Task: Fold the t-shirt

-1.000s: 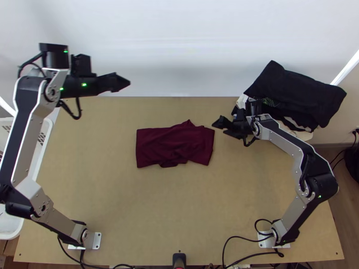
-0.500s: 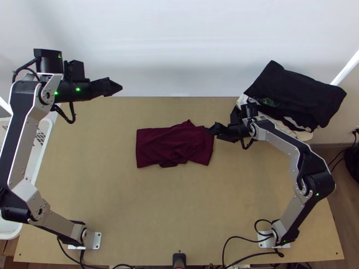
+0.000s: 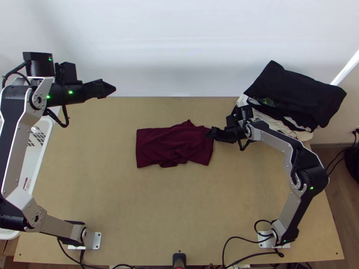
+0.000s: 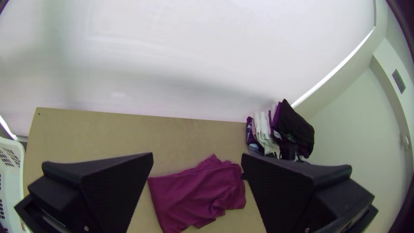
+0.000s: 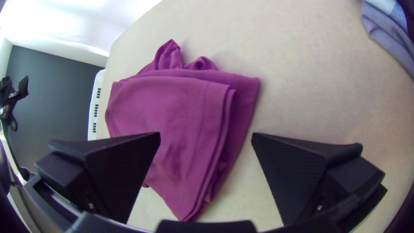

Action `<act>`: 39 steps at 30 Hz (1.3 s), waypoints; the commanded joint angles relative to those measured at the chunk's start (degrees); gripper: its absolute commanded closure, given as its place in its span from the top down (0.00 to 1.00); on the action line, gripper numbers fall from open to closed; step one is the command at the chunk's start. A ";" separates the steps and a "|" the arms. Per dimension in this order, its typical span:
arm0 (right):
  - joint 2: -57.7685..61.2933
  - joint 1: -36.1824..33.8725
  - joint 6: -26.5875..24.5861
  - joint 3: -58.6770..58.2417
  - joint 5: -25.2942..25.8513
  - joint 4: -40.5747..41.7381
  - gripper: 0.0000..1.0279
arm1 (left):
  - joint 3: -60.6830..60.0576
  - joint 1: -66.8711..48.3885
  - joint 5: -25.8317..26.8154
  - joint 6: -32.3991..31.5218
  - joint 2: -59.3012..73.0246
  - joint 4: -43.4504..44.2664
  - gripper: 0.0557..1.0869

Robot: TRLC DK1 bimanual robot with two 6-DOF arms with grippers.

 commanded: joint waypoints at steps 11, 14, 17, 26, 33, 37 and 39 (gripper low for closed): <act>6.91 12.11 2.44 6.99 3.43 -0.46 0.96 | -1.13 2.02 -0.07 1.17 -3.13 -1.37 0.96; 8.50 14.48 3.85 10.51 4.13 -0.37 0.96 | -1.31 2.55 -0.07 1.52 -3.84 -1.89 0.96; 10.43 16.24 5.78 14.02 5.36 -0.02 0.96 | -1.49 3.16 -0.07 2.05 -4.45 -2.42 0.96; 7.35 17.56 11.76 15.25 7.38 -1.34 0.78 | -1.92 3.78 -0.07 2.31 -5.68 -2.77 0.96; -2.05 15.27 15.01 10.24 14.06 4.29 0.03 | -3.07 3.78 -0.07 2.23 -6.56 -2.60 0.96; -8.20 12.98 15.36 10.07 13.80 4.37 0.03 | -3.51 4.13 -0.07 2.23 -7.44 -2.60 0.96; -11.28 11.40 17.20 10.42 13.89 4.64 0.03 | -3.95 4.31 -0.07 2.23 -7.97 -2.60 0.96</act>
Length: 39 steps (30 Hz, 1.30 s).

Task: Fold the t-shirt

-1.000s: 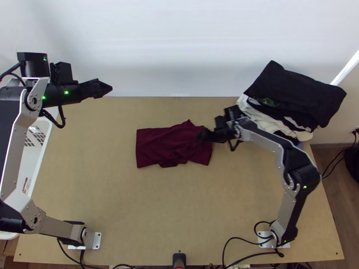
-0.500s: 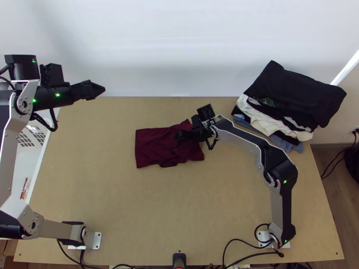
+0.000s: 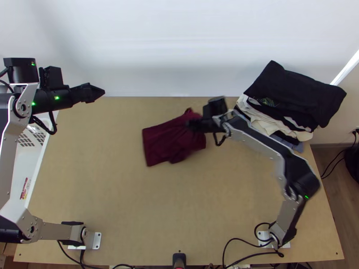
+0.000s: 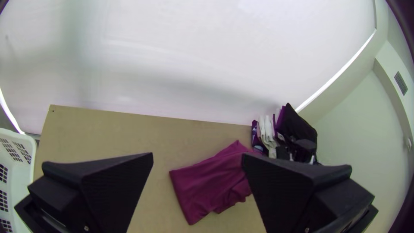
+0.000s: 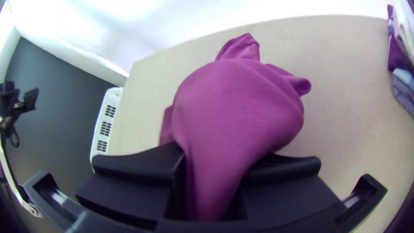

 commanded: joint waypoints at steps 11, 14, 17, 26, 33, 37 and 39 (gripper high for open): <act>-18.41 -14.74 7.72 4.15 0.01 9.84 0.03 | -1.28 0.88 -0.07 0.83 -2.79 -0.06 0.96; -19.55 -18.78 10.10 5.38 0.01 15.38 0.03 | -1.19 0.61 -0.07 0.65 -2.88 -0.06 0.96; -19.81 -22.65 12.73 6.96 0.09 19.68 0.03 | -0.84 0.52 -0.07 0.56 -2.88 0.03 0.96; -15.77 -30.65 18.80 18.12 0.01 25.22 0.03 | -0.67 0.44 -0.07 0.30 -2.97 0.03 0.96; -10.41 -35.04 20.03 24.19 -0.61 25.48 0.03 | -0.49 0.44 -0.07 0.21 -3.49 -0.06 0.96; -8.30 -36.01 20.03 25.24 -1.84 25.40 0.03 | -0.40 0.44 -0.07 0.21 -3.76 -0.06 0.96; -7.24 -36.18 20.03 25.59 -3.07 25.31 0.03 | -0.49 0.35 -0.07 0.12 -3.76 -0.06 0.96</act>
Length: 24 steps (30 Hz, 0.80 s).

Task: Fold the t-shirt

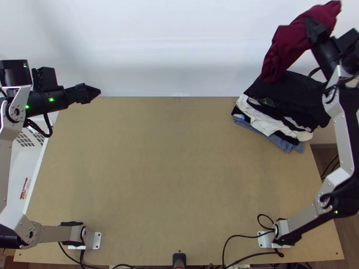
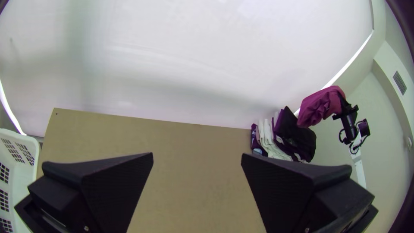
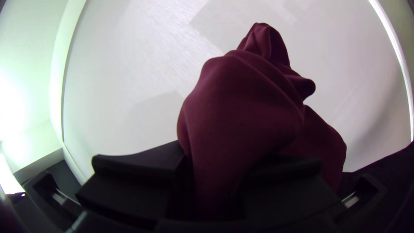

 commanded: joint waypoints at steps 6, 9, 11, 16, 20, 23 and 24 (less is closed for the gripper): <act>3.43 -0.53 1.25 4.03 -4.22 1.88 0.03 | -0.25 -0.33 -0.07 -0.05 -1.68 -0.10 0.96; 4.66 -0.53 1.25 5.52 -4.40 1.44 0.03 | -0.43 -0.33 -0.07 -0.14 -1.68 -0.02 0.96; 5.10 -0.80 1.25 5.52 -4.40 1.18 0.03 | -0.51 -0.33 -0.07 -0.14 -1.77 -0.02 0.96; 5.28 -3.17 0.55 4.64 -5.10 -3.92 0.03 | -0.60 -0.15 -0.07 -0.23 -2.12 -0.02 0.96; 5.28 -6.51 -2.00 2.97 -8.88 -7.88 0.03 | -0.16 0.11 -0.07 -0.14 -2.03 -0.02 0.96; 5.10 -9.41 -3.67 1.48 -11.08 -9.72 0.03 | -0.16 0.11 -0.07 -0.14 -2.03 -0.02 0.96; 4.93 -10.47 -4.11 1.39 -11.52 -10.34 0.03 | -0.34 0.11 -0.07 -0.14 -2.03 -0.02 0.96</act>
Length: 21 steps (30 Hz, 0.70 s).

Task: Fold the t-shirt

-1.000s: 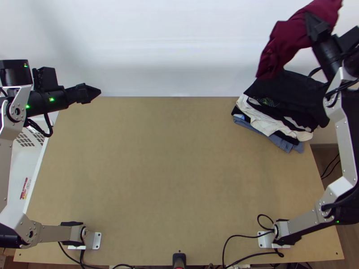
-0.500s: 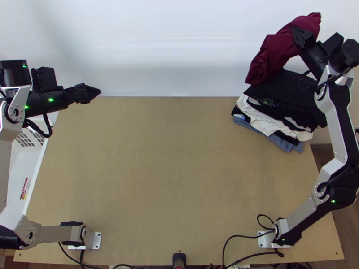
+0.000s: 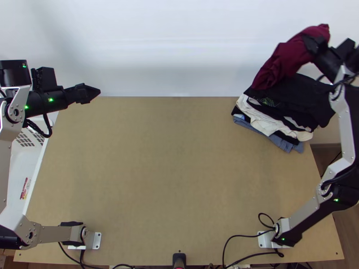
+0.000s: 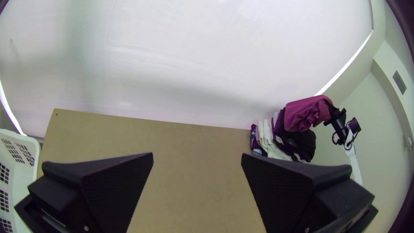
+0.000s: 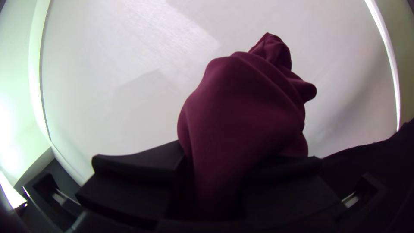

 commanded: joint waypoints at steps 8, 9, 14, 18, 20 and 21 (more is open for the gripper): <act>-2.03 -6.62 -4.76 -1.03 -2.72 -7.47 0.03 | -0.60 -0.59 0.02 -0.29 -1.29 0.51 0.96; -2.21 -6.80 -5.28 -1.12 -2.63 -8.70 0.03 | -0.51 -0.86 0.02 -0.29 -1.29 0.51 0.96; -3.96 -7.85 -8.98 -2.09 -2.63 -13.89 0.03 | -0.51 -1.03 0.02 -0.29 -1.29 0.51 0.96; -5.37 -8.64 -11.70 -3.41 -2.54 -15.73 0.03 | -0.78 -1.03 0.02 -0.29 -1.55 0.51 0.96; -5.72 -8.99 -13.02 -3.76 -2.54 -16.43 0.08 | -1.13 -1.03 0.02 -0.29 -1.55 0.51 0.96; -5.81 -9.43 -13.02 -3.93 -2.54 -16.87 0.19 | -1.22 -1.03 0.02 -0.29 -1.55 0.51 0.96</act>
